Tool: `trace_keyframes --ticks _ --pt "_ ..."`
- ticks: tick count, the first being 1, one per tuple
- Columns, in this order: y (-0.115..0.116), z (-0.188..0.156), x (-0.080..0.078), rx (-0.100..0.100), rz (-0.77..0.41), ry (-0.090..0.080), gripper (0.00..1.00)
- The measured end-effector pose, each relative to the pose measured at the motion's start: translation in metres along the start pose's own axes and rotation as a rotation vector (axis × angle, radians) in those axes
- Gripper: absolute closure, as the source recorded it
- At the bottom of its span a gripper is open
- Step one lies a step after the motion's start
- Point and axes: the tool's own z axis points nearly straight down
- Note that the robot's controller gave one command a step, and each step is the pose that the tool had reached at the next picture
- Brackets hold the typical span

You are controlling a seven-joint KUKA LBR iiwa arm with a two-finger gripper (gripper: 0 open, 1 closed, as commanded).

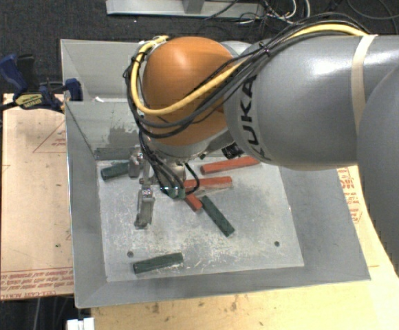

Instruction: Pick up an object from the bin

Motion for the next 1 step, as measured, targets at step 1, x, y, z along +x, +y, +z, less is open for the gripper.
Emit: trace_keyframes --ticks 1 --pt "-0.0012 -0.0043 -0.0019 -0.001 0.004 -0.007 0.00"
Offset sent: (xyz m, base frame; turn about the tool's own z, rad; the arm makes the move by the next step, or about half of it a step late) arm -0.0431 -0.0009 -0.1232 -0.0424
